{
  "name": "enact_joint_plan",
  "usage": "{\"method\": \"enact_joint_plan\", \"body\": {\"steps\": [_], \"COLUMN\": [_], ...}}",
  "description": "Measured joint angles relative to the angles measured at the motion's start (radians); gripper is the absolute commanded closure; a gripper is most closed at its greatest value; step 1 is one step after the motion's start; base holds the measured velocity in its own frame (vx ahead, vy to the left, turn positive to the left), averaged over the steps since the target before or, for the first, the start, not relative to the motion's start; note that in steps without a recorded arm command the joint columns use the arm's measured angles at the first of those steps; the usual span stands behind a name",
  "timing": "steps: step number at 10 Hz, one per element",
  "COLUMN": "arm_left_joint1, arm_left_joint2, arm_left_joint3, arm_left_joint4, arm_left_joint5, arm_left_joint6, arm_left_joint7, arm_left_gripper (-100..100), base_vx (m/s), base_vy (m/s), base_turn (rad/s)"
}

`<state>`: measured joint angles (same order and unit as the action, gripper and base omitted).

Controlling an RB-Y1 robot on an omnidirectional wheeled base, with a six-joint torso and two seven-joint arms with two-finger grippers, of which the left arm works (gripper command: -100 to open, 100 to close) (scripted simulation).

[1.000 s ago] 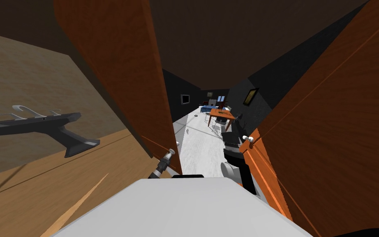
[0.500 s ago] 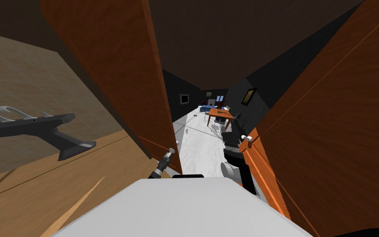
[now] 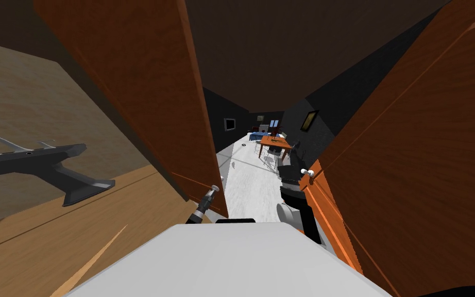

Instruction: Push the door open

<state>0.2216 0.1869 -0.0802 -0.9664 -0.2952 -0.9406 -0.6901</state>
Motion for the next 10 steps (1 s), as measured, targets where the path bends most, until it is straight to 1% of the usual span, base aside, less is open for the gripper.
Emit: {"method": "enact_joint_plan", "body": {"steps": [1, 2, 4, 5, 6, 7, 8, 9, 10], "arm_left_joint1": [0.003, -0.013, -0.029, -0.025, -0.033, -0.030, -0.035, -0.053, -0.061], "arm_left_joint2": [0.001, -0.002, -0.008, -0.009, -0.011, -0.014, -0.015, -0.017, -0.020], "arm_left_joint3": [-0.001, 0.002, 0.005, 0.004, 0.004, 0.005, 0.007, 0.011, 0.013], "arm_left_joint4": [-0.011, 0.011, 0.024, 0.013, 0.021, 0.013, 0.014, 0.036, 0.044], "arm_left_joint5": [0.014, 0.022, 0.052, 0.059, 0.071, 0.087, 0.096, 0.112, 0.130], "arm_left_joint6": [0.009, 0.002, 0.003, 0.010, 0.009, 0.015, 0.015, 0.009, 0.008], "arm_left_joint7": [0.033, 0.053, 0.110, 0.134, 0.162, 0.191, 0.214, 0.241, 0.270], "arm_left_gripper": [100, 100, 100, 100, 100, 100, 100, 100, 100], "base_vx": [0.022, 0.024, 0.032, 0.031, 0.033, 0.029, 0.028, 0.035, 0.029], "base_vy": [-0.010, -0.008, 0.002, -0.005, -0.005, 0.003, -0.001, -0.002, 0.008], "base_turn": [-0.014, -0.031, -0.041, -0.033, -0.051, -0.013, -0.032, -0.060, -0.013]}}
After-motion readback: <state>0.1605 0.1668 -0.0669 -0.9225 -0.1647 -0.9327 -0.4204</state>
